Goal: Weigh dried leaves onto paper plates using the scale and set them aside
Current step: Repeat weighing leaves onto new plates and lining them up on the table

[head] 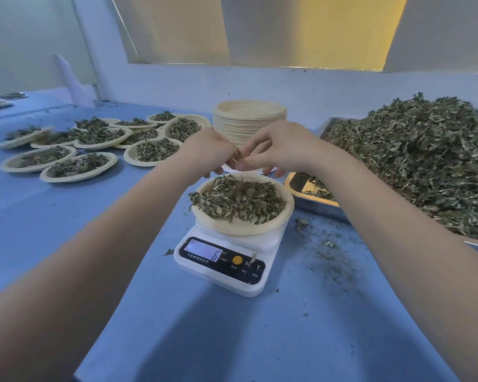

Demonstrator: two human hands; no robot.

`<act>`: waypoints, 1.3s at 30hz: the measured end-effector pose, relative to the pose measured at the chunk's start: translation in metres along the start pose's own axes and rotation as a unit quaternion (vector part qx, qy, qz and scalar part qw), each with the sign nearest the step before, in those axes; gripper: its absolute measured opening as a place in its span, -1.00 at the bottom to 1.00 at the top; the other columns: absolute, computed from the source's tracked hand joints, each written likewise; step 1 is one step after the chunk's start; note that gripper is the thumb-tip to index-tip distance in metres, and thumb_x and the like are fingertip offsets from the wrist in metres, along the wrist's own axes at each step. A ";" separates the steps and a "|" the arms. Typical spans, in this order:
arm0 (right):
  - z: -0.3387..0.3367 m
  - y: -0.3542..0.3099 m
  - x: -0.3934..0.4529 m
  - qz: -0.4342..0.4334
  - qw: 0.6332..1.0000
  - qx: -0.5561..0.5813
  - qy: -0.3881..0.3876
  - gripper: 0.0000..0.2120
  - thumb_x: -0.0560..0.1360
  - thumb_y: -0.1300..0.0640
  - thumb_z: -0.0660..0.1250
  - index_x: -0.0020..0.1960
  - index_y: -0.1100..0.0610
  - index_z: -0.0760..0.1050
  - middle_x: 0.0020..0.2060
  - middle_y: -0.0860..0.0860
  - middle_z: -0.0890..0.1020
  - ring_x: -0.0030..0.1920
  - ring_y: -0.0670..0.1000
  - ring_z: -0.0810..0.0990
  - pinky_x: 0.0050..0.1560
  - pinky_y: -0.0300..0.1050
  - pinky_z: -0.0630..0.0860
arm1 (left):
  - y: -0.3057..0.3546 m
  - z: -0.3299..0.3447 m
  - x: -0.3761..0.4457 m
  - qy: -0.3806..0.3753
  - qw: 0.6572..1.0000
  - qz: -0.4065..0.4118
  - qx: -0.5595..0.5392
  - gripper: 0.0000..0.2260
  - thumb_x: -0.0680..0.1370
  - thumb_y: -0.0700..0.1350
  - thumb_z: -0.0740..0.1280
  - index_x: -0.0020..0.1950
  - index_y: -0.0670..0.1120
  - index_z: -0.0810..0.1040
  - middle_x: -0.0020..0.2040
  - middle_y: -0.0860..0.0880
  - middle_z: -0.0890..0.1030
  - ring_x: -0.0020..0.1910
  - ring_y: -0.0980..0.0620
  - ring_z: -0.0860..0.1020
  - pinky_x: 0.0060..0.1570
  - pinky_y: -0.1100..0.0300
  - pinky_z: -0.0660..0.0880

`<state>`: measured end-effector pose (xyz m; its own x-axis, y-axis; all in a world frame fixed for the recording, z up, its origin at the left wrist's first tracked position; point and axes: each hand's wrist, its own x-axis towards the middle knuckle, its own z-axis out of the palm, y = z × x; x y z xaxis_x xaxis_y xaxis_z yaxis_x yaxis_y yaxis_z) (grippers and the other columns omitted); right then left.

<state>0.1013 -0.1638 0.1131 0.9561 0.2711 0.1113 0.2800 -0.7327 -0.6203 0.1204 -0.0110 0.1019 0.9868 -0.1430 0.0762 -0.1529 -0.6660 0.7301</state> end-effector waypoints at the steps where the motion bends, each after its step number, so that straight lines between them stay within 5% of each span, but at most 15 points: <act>1: 0.002 0.000 0.000 -0.004 1.000 -0.002 0.010 -0.72 0.35 -0.09 0.51 -0.01 0.01 0.62 -0.14 -0.10 0.63 -0.27 -0.12 0.61 -0.16 -0.13 0.62 | -0.003 0.000 -0.001 -0.004 1.000 0.001 -0.003 -0.79 0.52 -0.18 0.24 -0.25 -0.08 0.61 -0.19 0.02 0.63 -0.36 0.06 0.48 -0.36 0.23 0.38; 11: 0.011 0.014 0.002 -0.012 0.999 0.011 0.045 -0.94 0.41 0.01 0.48 -0.13 -0.09 0.62 -0.23 -0.14 0.65 -0.42 -0.26 0.57 -0.45 -0.43 0.45 | -0.016 -0.002 -0.007 0.041 0.995 0.027 -0.085 -0.82 0.53 -0.18 0.26 -0.19 -0.02 0.63 -0.24 0.03 0.64 -0.38 0.08 0.46 -0.39 0.25 0.36; 24: 0.021 0.018 0.002 -0.018 0.999 0.015 0.042 -0.95 0.43 0.09 0.47 -0.17 -0.05 0.63 -0.27 -0.13 0.65 -0.48 -0.26 0.54 -0.49 -0.49 0.35 | -0.042 -0.001 -0.008 0.123 0.990 0.018 -0.066 -0.77 0.49 -0.24 0.23 -0.23 0.03 0.58 -0.10 0.06 0.62 -0.29 0.07 0.49 -0.37 0.24 0.37; 33: 0.025 0.017 -0.002 -0.027 0.999 0.021 0.043 -0.97 0.42 0.00 0.46 -0.15 -0.07 0.63 -0.27 -0.16 0.64 -0.46 -0.29 0.53 -0.49 -0.48 0.35 | -0.052 0.000 -0.010 0.127 0.989 0.003 -0.079 -0.79 0.52 -0.23 0.21 -0.15 0.01 0.59 -0.21 0.08 0.62 -0.30 0.07 0.50 -0.38 0.24 0.39; 36: 0.023 0.025 -0.007 -0.019 0.999 0.016 0.045 -0.73 0.35 -0.20 0.46 0.00 -0.12 0.60 -0.11 -0.19 0.63 -0.23 -0.36 0.54 -0.29 -0.42 0.39 | -0.056 -0.002 -0.010 0.135 0.989 -0.018 -0.064 -0.84 0.53 -0.18 0.22 -0.06 -0.03 0.59 -0.10 -0.04 0.63 -0.18 -0.03 0.53 -0.15 0.07 0.54; 39: 0.015 0.040 -0.014 0.038 0.999 -0.022 -0.029 -0.05 0.10 -0.45 0.42 0.41 -0.13 0.31 0.35 -0.12 0.40 0.27 -0.16 0.40 0.17 -0.19 0.34 | -0.063 -0.002 -0.011 0.078 0.993 -0.071 -0.051 -0.87 0.57 -0.07 0.22 0.04 -0.07 0.48 -0.03 -0.09 0.55 -0.08 -0.09 0.51 0.06 -0.04 0.52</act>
<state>0.0981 -0.1870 0.0751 0.9686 0.2480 0.0198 0.2115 -0.7790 -0.5903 0.1198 0.0338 0.0567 0.9955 0.0677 0.0668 -0.0138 -0.5922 0.8057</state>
